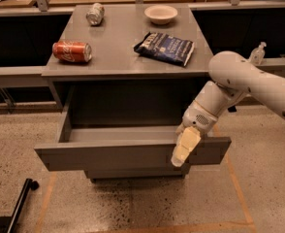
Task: Open top drawer
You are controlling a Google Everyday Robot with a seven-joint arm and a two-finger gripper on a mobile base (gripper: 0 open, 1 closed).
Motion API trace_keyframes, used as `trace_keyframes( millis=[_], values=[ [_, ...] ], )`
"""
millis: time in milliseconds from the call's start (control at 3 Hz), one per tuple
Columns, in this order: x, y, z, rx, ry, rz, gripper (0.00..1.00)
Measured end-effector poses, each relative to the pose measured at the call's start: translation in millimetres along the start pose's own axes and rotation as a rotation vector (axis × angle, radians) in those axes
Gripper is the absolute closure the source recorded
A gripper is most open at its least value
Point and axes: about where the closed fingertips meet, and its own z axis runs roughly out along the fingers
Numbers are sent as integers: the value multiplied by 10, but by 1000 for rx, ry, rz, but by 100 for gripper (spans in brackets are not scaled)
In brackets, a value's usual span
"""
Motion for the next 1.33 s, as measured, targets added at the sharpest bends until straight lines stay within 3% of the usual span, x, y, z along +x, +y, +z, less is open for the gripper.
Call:
trace_keyframes(
  millis=[667,1333],
  values=[
    [90,175,61,-74,25,5,0],
    [116,215,60,-96,37,4,0]
  ],
)
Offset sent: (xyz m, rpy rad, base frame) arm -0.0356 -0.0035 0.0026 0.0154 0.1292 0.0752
